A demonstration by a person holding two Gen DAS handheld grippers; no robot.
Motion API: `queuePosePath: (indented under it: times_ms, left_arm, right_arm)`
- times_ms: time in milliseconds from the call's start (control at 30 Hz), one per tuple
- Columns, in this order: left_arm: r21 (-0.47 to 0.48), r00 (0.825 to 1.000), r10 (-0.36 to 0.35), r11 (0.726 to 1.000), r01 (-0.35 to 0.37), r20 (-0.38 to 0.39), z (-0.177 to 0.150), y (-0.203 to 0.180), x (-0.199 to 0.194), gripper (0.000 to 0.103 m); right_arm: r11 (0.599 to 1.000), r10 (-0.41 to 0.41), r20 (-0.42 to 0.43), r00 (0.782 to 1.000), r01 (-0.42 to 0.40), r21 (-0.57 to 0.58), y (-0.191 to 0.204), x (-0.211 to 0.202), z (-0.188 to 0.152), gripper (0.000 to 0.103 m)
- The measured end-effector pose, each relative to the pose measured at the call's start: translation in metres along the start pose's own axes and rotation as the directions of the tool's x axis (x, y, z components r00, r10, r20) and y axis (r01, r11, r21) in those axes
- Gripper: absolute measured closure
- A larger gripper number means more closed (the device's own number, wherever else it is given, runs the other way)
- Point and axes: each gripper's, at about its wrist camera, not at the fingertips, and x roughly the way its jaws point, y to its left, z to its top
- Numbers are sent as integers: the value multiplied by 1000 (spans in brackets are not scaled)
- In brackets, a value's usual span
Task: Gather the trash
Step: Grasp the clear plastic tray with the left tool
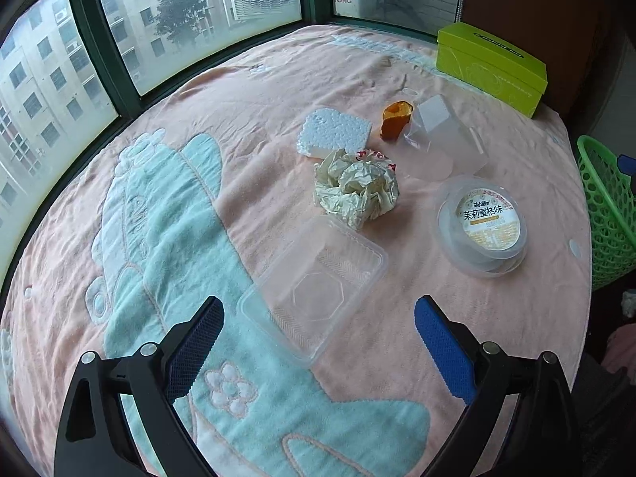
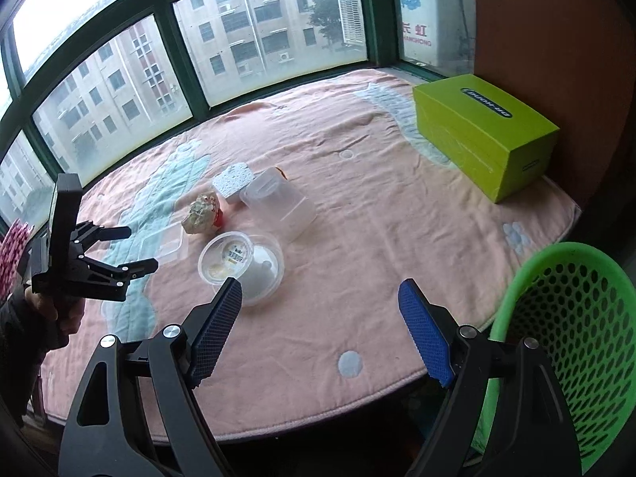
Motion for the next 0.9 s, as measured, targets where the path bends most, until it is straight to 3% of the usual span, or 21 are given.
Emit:
queuePosePath:
  times_ms: [267,667,800,900]
  left_arm:
    - [89,999,-27,996,29,-23,3,7,16,9]
    - [58,996,-76,995,78,-36,-1,19,37,9]
    - [30,995,-93,995,94,-30,-5,21,36,30]
    - [29,996,-83,996,84,-24,-8,19,34,36]
  right_arm:
    - [999,20,-33,999,-21,-26,19,16,1,22]
    - [994,52,-79,996,-60,-94,49,46,3,22]
    - [992,66,-95,993,-76,-103,55,58,5,22]
    - [990,72,-107,992,-85,-116,61,68,6,22]
